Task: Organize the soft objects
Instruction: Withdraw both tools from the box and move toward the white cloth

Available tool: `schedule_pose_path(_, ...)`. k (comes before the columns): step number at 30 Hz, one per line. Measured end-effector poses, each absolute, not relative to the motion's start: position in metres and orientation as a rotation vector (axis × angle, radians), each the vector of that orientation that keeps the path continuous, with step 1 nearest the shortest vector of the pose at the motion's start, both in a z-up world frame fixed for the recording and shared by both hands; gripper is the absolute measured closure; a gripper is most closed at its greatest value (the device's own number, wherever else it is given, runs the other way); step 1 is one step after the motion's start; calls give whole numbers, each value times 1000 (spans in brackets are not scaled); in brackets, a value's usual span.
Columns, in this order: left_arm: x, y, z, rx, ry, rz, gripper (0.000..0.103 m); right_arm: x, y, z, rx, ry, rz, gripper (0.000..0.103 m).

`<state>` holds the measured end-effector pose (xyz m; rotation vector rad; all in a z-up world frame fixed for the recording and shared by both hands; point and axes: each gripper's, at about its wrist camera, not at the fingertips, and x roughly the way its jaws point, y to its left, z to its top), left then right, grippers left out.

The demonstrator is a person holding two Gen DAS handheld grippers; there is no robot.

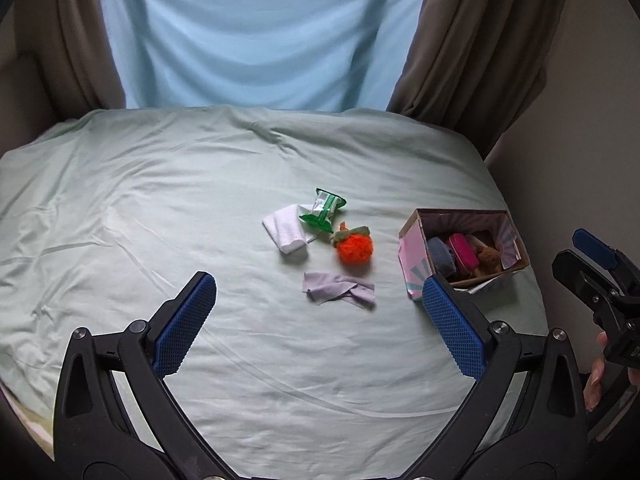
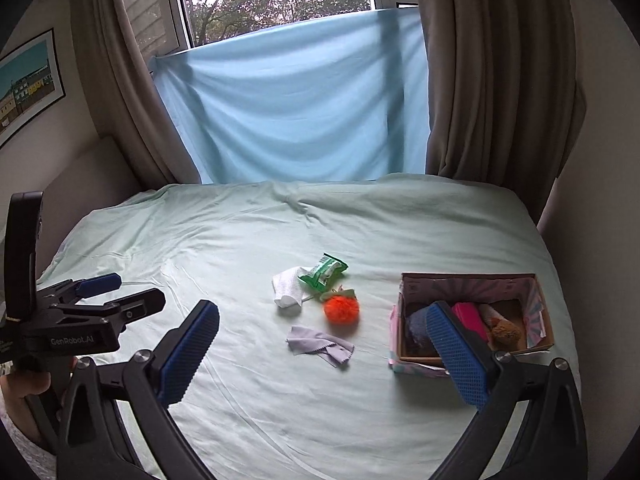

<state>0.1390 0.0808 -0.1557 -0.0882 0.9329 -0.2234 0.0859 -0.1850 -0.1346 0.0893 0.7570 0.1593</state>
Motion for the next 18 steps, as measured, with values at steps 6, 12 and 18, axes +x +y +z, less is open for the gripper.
schedule_pose_path(6,173,109,-174,-77,945,-254,0,112,-156,-157,110,764,118,0)
schedule_pose_path(12,219,125,-212,-63,972,-281,0,147,-139,-196,121,798,80,0)
schedule_pose_path(18,264,124,-261,-70,1014,-316,0,182,-133,-236,126,837,69,0)
